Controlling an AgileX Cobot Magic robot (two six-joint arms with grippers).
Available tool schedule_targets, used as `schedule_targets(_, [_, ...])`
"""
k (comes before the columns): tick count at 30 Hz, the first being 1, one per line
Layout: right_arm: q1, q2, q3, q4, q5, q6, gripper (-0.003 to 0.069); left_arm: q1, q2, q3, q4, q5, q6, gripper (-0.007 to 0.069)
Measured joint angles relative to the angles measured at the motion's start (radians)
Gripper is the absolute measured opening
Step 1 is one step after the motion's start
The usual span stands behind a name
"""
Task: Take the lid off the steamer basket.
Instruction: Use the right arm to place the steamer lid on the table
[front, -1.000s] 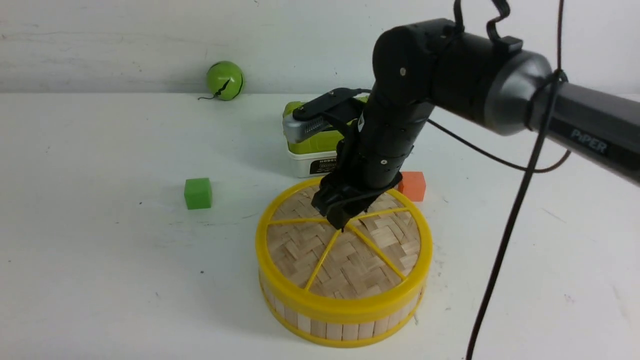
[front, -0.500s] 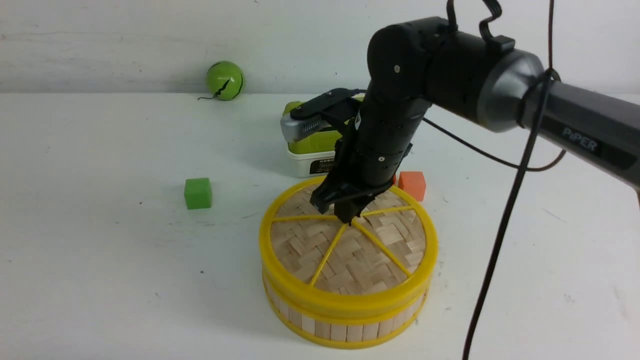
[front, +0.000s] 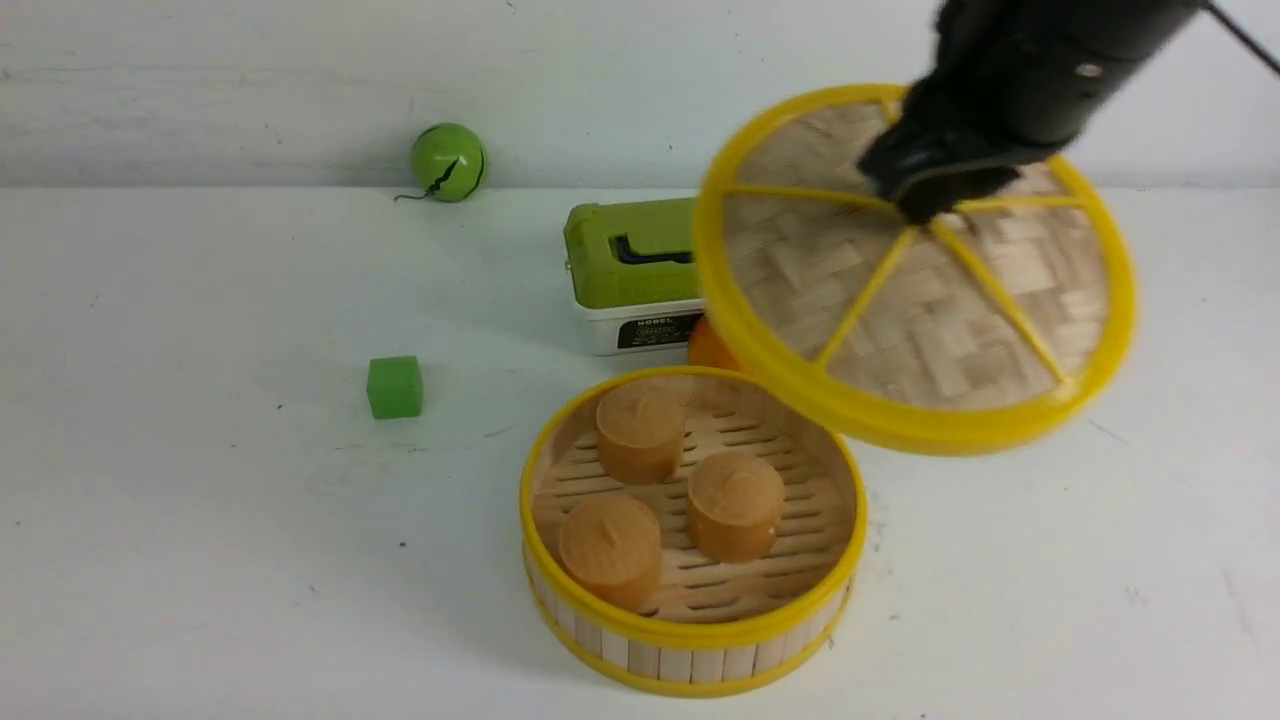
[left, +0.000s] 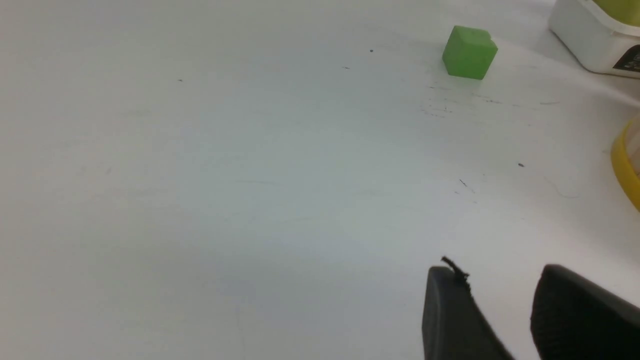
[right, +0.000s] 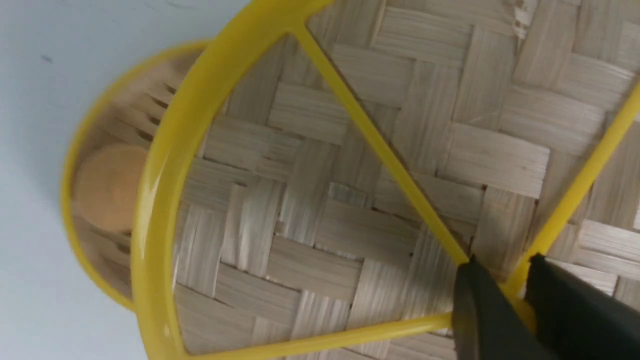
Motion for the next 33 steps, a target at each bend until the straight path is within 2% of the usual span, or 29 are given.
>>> schedule_targets(2, [-0.068, -0.059, 0.130, 0.001, -0.023, 0.014, 0.0104, 0.000, 0.000, 0.000, 0.000, 0.000, 0.000, 0.0239])
schedule_targets(6, [-0.206, -0.121, 0.420, 0.047, -0.206, 0.033, 0.0104, 0.000, 0.000, 0.000, 0.000, 0.000, 0.000, 0.0239])
schedule_targets(10, [-0.253, -0.097, 0.595, 0.083, -0.403, 0.037, 0.0104, 0.000, 0.000, 0.000, 0.000, 0.000, 0.000, 0.0239])
schedule_targets(16, [-0.255, 0.033, 0.666, 0.094, -0.579, 0.039, 0.0104, 0.000, 0.000, 0.000, 0.000, 0.000, 0.000, 0.0240])
schedule_targets(24, [-0.255, 0.121, 0.666, 0.093, -0.668, 0.040, 0.0104, 0.000, 0.000, 0.000, 0.000, 0.000, 0.000, 0.0240])
schedule_targets(30, [-0.237, 0.131, 0.655, 0.142, -0.686, 0.030, 0.0166, 0.000, 0.000, 0.000, 0.000, 0.000, 0.000, 0.0240])
schedule_targets(33, [-0.178, 0.134, 0.654, 0.172, -0.696, -0.010, 0.0231, 0.000, 0.000, 0.000, 0.000, 0.000, 0.000, 0.0240])
